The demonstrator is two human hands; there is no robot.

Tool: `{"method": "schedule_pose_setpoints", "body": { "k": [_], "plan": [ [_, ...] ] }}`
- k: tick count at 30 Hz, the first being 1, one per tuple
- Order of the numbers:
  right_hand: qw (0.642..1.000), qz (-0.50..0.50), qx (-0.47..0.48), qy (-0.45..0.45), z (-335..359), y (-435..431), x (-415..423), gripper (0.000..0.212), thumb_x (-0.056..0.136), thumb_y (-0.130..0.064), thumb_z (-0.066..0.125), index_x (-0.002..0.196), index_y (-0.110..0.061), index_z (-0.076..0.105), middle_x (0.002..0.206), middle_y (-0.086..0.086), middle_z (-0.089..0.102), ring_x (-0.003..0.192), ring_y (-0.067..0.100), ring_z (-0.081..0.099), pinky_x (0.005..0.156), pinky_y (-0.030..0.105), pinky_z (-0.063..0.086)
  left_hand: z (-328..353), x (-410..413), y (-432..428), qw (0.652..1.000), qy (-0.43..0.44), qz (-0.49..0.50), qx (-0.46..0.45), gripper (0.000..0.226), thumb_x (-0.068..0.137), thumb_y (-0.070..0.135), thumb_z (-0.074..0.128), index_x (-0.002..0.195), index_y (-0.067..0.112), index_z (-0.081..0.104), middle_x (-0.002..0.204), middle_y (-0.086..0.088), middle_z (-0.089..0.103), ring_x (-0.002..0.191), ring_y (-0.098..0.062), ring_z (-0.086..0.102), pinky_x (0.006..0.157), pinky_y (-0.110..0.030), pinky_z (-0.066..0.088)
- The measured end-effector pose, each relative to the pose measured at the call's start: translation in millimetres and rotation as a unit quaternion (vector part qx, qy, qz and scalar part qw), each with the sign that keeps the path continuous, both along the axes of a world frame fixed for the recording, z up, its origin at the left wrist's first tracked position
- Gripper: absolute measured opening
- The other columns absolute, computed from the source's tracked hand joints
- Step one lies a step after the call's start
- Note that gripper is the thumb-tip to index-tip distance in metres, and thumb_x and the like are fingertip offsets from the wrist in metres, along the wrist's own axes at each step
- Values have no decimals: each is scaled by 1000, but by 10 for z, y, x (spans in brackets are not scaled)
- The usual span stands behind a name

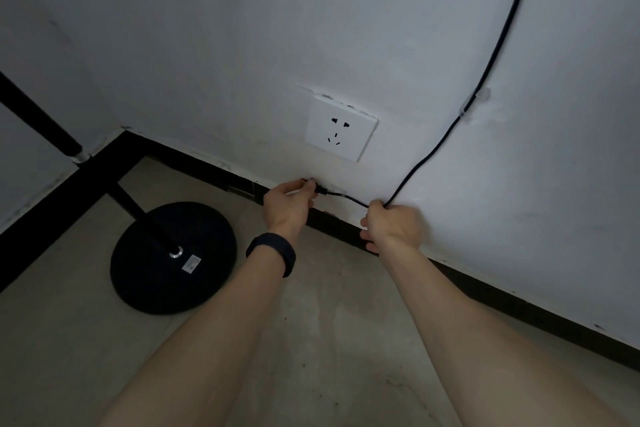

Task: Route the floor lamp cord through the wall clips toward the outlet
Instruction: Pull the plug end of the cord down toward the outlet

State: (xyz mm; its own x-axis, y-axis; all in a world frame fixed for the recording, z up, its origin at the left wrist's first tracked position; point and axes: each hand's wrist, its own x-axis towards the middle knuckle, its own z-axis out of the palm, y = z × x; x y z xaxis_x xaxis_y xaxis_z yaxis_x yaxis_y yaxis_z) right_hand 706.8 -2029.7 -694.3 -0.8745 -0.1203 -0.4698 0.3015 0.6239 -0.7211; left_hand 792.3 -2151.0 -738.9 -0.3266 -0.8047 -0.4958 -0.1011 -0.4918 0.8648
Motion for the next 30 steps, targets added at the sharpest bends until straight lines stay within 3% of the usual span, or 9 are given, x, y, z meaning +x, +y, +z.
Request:
{"method": "schedule_pose_setpoints", "body": {
  "k": [2, 7, 10, 13, 16, 19, 24, 27, 30],
  "plan": [
    [1000, 0, -1, -2, -10, 7, -4, 40, 92, -36, 51, 67, -12, 70, 64, 4, 75, 66, 26, 76, 75, 50, 65, 28, -31, -22, 1000, 2, 8, 21, 25, 83, 22, 80, 101, 7, 72, 80, -5, 74, 66, -13, 64, 76, -27, 57],
    [1000, -6, -18, -24, -15, 24, -45, 30, 92, -30, 53, 76, -11, 71, 67, 4, 74, 64, 24, 75, 71, 46, 65, 68, -10, 94, 986, 89, 56, 130, 24, 88, 12, 75, 110, 11, 68, 88, -2, 70, 76, -10, 65, 67, -20, 52],
    [994, -19, -79, -69, -23, 34, -76, 22, 96, -23, 55, 80, -13, 65, 82, 4, 73, 68, 20, 73, 64, 40, 63, 68, -9, 164, 978, 131, 77, 141, 27, 91, 5, 68, 117, 10, 66, 102, -6, 71, 87, -14, 68, 78, -24, 53],
    [985, -47, -142, -92, -53, 29, -74, 18, 99, -19, 57, 84, -11, 63, 84, 6, 71, 67, 20, 71, 58, 36, 60, 122, 0, 175, 975, 161, 66, 136, 26, 94, 1, 63, 116, 14, 64, 117, -13, 68, 98, -16, 68, 94, -28, 51],
    [982, -62, -159, -80, -76, 37, -62, 17, 100, -15, 55, 86, -8, 62, 85, 8, 71, 66, 19, 71, 55, 34, 58, 125, 15, 187, 970, 182, 62, 149, 27, 95, -1, 60, 118, 13, 62, 122, -16, 66, 100, -19, 68, 96, -29, 51],
    [987, -53, -132, -73, -58, 64, -50, 23, 99, -14, 52, 79, -11, 61, 82, 5, 71, 66, 19, 71, 57, 37, 61, 107, 28, 198, 969, 183, 60, 153, 26, 96, 0, 59, 118, 13, 60, 120, -18, 68, 96, -21, 69, 85, -28, 55],
    [997, 28, -29, -66, -25, 84, -132, 19, 96, -15, 50, 81, -10, 59, 79, 7, 71, 73, 25, 75, 69, 44, 65, 127, 62, 121, 991, 98, -2, 96, 30, 90, 6, 68, 116, 20, 62, 114, -13, 70, 93, -24, 69, 73, -25, 54],
    [992, 83, 23, -90, -21, 147, -206, 26, 94, -30, 56, 97, -6, 66, 91, 10, 76, 66, 23, 75, 62, 37, 64, 178, 83, 82, 992, 77, -29, 95, 36, 90, 8, 69, 124, 18, 62, 108, -9, 69, 96, -24, 68, 74, -27, 53],
    [990, 91, 6, -108, -22, 184, -258, 36, 92, -37, 63, 103, -4, 69, 90, 8, 74, 64, 21, 73, 56, 32, 59, 236, 92, 60, 991, 85, -38, 99, 38, 91, 6, 66, 127, 16, 62, 101, -7, 68, 94, -23, 67, 77, -29, 54]
  ]
}}
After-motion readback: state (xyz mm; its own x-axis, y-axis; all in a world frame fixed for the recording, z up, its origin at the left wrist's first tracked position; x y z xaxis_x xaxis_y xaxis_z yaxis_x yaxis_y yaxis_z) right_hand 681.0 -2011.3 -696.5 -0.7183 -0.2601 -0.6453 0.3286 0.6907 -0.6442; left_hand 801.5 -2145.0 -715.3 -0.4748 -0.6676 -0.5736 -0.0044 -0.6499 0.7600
